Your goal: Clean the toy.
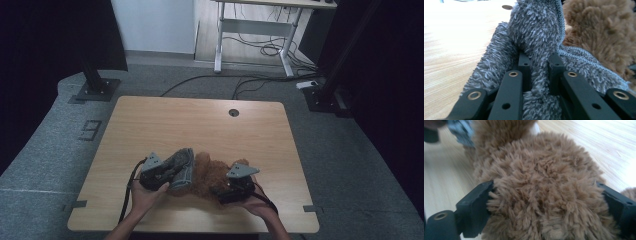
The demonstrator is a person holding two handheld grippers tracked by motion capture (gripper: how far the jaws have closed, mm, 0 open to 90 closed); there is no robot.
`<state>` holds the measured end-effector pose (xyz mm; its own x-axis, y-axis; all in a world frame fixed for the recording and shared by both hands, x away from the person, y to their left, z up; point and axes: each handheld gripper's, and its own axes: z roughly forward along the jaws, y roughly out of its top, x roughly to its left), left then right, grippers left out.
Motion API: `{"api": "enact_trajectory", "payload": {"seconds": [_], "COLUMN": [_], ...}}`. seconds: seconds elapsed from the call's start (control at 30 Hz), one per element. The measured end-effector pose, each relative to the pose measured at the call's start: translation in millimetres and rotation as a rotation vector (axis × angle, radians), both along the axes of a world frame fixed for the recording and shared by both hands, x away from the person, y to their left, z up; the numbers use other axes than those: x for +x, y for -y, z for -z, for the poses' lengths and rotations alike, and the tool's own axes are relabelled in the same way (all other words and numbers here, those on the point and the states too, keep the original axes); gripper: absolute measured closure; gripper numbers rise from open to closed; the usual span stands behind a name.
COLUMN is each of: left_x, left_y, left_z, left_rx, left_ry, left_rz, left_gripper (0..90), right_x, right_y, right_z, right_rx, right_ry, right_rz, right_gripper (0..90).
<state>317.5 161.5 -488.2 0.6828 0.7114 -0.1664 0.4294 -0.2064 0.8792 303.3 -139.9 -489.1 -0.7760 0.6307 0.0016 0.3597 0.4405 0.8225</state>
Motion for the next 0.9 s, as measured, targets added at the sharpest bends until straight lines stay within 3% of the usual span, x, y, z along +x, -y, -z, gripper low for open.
{"api": "enact_trajectory", "payload": {"seconds": [0.17,0.4,0.6,0.9], "left_x": [-10.5,-11.5,4.7,40.8], "left_y": [-4.8,-2.1,7.0,20.6], "left_z": [2.6,4.4,1.5,-2.7], "left_rx": [-0.013,-0.005,0.011,0.044], "left_ry": [-0.006,0.015,0.023,0.033], "left_rz": [0.022,0.016,-0.012,-0.069], "left_gripper": [77.2,77.2,77.1,76.8], "right_x": [-16.0,-26.3,-14.5,17.0], "right_y": [-6.8,-6.8,-5.6,-7.2], "right_z": [10.6,27.4,32.2,32.1], "right_rx": [-0.062,-0.051,-0.042,-0.048], "right_ry": [0.048,0.147,0.209,0.273], "right_rz": [0.030,0.080,0.112,0.174], "right_gripper": [17.7,27.0,30.8,33.4]}}
